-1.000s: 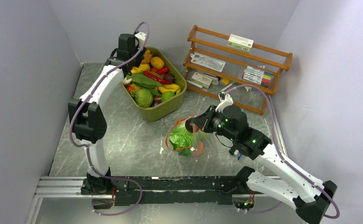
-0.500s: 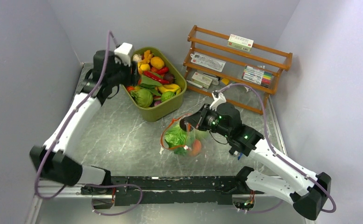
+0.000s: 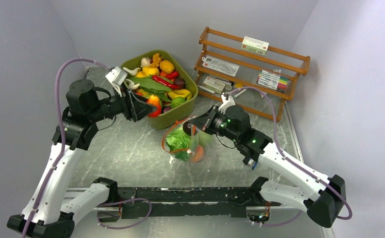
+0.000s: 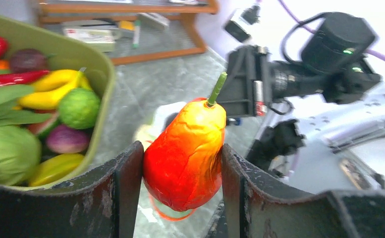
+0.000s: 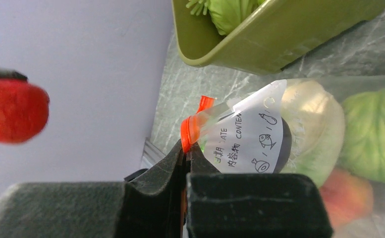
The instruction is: Place the food in the zip-top bag and seal the zipper
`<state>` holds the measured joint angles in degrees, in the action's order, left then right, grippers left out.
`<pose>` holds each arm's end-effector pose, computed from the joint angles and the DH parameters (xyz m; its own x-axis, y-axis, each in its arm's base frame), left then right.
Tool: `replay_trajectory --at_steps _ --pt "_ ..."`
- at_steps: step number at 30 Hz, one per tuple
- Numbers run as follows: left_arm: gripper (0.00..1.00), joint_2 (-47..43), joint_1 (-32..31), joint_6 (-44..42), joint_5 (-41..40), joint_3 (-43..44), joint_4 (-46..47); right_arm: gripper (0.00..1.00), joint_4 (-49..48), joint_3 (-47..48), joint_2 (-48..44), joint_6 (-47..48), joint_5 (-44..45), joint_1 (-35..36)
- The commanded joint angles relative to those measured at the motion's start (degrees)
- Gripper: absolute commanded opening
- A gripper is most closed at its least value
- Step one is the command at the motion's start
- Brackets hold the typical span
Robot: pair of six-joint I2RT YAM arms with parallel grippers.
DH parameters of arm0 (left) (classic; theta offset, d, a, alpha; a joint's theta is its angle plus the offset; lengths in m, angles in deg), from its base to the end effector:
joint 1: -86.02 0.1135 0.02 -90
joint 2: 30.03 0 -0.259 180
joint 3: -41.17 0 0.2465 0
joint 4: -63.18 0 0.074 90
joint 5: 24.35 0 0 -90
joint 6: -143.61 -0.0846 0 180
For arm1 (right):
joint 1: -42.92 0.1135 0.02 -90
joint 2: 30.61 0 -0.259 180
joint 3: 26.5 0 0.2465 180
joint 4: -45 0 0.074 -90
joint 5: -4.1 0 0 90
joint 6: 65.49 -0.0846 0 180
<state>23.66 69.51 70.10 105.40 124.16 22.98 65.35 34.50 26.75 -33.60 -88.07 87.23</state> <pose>0.1938 -0.1139 0.4165 -0.4067 -0.1071 -0.9072 0.7353 0.5510 -0.3947 0.1968 0.1966 0.3017 -0.7234 0.4795 -0.4967 -0.2078 0.5349 0.8190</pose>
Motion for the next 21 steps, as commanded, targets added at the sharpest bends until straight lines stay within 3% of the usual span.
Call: replay_trajectory --at_steps 1,5,10,14,17,21 --pt "0.47 -3.14 -0.19 9.9 12.68 -5.89 4.35 0.0 -8.88 -1.62 -1.43 -4.93 0.06 -0.01" --pt "0.47 -5.41 -0.19 12.33 13.24 -10.52 6.34 0.0 -14.45 -5.86 -1.41 -8.71 -2.29 0.04" --pt "0.46 -4.02 -0.19 10.81 13.89 -8.6 3.61 0.0 -15.19 -1.62 2.09 -8.35 -4.45 0.03" --pt "0.46 -2.46 -0.19 9.53 11.83 -9.4 1.4 0.0 -18.99 -3.39 3.9 -10.53 -8.22 0.07" --pt "0.45 -2.72 -0.55 12.62 14.35 -14.78 7.04 0.0 -18.39 -6.12 2.68 -10.92 -5.87 -0.02" --pt "0.46 -2.8 -2.84 13.75 9.34 -19.62 10.61 0.0 -14.38 -7.29 2.09 -7.33 -0.74 0.05"
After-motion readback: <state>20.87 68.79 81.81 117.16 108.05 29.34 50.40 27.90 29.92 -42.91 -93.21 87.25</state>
